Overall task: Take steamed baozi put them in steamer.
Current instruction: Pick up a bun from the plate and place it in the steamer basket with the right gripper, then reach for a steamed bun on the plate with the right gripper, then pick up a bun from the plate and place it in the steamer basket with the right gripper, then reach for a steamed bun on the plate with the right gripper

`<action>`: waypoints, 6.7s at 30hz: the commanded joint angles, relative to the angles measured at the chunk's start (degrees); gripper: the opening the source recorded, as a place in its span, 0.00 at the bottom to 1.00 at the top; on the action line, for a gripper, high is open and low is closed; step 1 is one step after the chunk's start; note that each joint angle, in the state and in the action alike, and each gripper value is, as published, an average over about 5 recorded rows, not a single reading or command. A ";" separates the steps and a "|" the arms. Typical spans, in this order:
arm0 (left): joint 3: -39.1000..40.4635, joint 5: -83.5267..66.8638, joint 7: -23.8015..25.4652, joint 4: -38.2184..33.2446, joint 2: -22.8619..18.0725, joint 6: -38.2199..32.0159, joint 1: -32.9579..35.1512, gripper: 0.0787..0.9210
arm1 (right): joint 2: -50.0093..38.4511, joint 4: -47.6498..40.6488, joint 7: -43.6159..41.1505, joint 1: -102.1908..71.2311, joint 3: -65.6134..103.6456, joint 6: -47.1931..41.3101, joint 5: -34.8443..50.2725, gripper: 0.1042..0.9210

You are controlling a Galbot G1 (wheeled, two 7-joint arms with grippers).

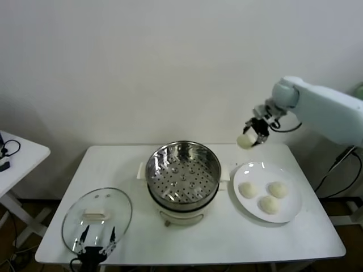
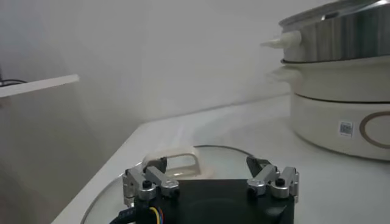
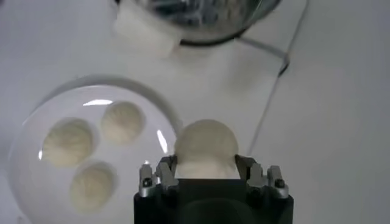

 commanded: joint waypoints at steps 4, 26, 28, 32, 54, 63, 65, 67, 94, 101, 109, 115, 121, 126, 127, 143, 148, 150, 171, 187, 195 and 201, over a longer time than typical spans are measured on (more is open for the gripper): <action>0.03 0.84 -0.26 0.34 -0.19 -0.36 0.01 0.88 | 10.89 10.22 1.29 12.27 -7.20 12.84 4.85 0.66; -0.24 2.41 -1.21 1.21 -0.59 -1.90 0.40 0.88 | 29.14 -17.45 4.41 -14.17 -3.19 25.59 -13.41 0.65; -0.30 2.40 -1.21 1.23 -0.59 -1.94 0.41 0.88 | 30.16 -19.39 4.43 -15.06 -2.89 26.28 -14.24 0.65; -0.65 2.49 -1.26 1.54 -0.53 -2.24 0.32 0.88 | 31.49 -22.07 4.36 -16.19 -2.67 27.61 -15.01 0.65; -1.37 3.02 -1.44 0.40 -0.46 -2.87 1.44 0.88 | 19.38 -7.24 1.65 6.55 -19.14 19.02 17.56 0.88; -0.56 3.94 -1.62 1.15 -1.16 -3.30 1.41 0.88 | -2.94 16.11 14.46 17.90 -41.60 -19.77 29.04 0.88; -0.28 4.15 -1.64 1.38 -1.17 -3.36 1.32 0.88 | -6.36 18.43 16.47 16.80 -42.94 -23.19 27.49 0.88; -0.13 4.30 -1.65 1.54 -1.19 -3.34 1.22 0.88 | -9.41 20.25 17.75 14.90 -43.09 -25.51 26.50 0.88; -0.25 5.64 -1.69 3.79 -0.70 -3.54 1.06 0.88 | -4.59 -0.14 23.22 -23.36 -11.52 -28.24 13.16 0.88; -0.32 5.91 -1.78 4.42 -0.70 -3.79 0.88 0.88 | -4.40 -0.73 23.22 -24.02 -11.02 -28.63 11.67 0.86; -0.53 5.98 -1.99 4.56 -0.56 -3.87 0.64 0.88 | -3.71 -1.35 23.79 -24.91 -8.65 -28.93 11.47 0.73; -1.01 5.95 -2.03 4.00 -0.50 -3.98 0.94 0.88 | -5.80 5.71 23.05 -16.44 -13.13 -29.21 15.59 0.71; -1.13 5.92 -2.02 3.14 -0.35 -3.84 1.24 0.88 | -7.25 16.69 19.04 8.08 -27.66 -29.09 28.18 0.71; -0.64 5.86 -2.01 2.62 -0.25 -3.82 1.52 0.88 | -5.57 21.63 14.82 23.17 -33.82 -28.81 36.31 0.71; -0.49 5.87 -2.00 2.56 -0.20 -3.83 1.57 0.88 | -4.85 22.41 14.13 25.48 -34.20 -28.81 37.90 0.71; 0.85 6.53 -2.00 0.88 -0.02 -4.52 2.28 0.88 | 17.81 24.85 20.40 19.54 -18.41 -36.59 50.89 0.71; 0.65 6.55 -1.89 0.35 -0.06 -4.86 2.59 0.88 | 24.54 17.89 22.10 8.30 -17.14 -36.91 45.97 0.71; 0.41 6.56 -1.85 0.32 0.02 -5.03 2.68 0.88 | 26.56 14.48 22.21 4.88 -17.29 -36.61 43.93 0.71; -0.32 7.02 -1.75 1.52 -0.10 -5.17 1.64 0.88 | 34.58 -3.78 21.72 -10.18 -16.33 -33.78 34.63 0.73; -0.79 6.96 -1.63 -0.15 -0.19 -4.71 2.66 0.88 | 9.16 19.96 11.72 20.19 -29.59 -29.45 42.30 0.88; -0.58 7.27 -1.67 -0.20 -0.31 -4.90 3.09 0.88 | -9.48 29.55 14.60 21.55 -42.96 -28.55 26.97 0.88; -0.44 7.87 -1.77 -0.25 -0.79 -4.96 3.09 0.88 | -17.27 26.92 18.16 8.18 -38.36 -28.77 15.54 0.88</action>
